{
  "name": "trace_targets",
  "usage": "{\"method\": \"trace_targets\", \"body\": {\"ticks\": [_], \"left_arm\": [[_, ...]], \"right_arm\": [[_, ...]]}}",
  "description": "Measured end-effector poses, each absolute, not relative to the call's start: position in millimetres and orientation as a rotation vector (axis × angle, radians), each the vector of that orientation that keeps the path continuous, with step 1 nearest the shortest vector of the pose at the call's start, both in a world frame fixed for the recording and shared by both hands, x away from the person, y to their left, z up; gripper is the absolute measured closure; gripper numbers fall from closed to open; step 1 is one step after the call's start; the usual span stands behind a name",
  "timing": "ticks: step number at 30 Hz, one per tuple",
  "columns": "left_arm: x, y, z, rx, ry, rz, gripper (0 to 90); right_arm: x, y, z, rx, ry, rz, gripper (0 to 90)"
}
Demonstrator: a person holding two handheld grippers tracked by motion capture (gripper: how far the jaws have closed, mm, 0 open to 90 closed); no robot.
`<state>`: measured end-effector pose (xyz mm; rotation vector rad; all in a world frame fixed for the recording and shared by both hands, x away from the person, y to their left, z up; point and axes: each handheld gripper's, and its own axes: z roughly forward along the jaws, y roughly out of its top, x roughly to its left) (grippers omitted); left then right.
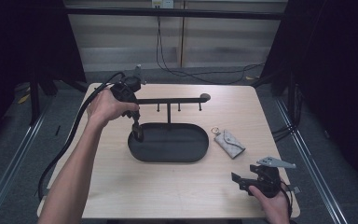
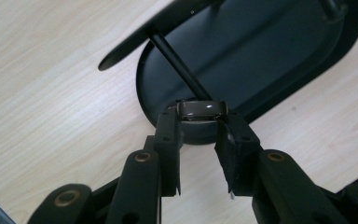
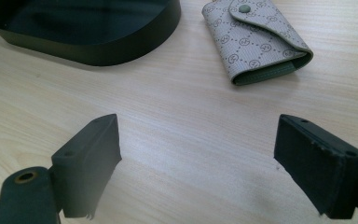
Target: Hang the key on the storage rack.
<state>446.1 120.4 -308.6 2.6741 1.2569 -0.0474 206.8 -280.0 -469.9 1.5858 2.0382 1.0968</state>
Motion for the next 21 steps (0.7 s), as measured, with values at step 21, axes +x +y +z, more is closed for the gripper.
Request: {"method": "trace_targets", "body": {"ticks": [21], "left_arm": [[451.4,113.7,-313.0,2.618,1.312,0.038,55.9]], "right_arm": [[208.5,-278.7,-470.6,1.580,2.055,1.099,14.3]]}}
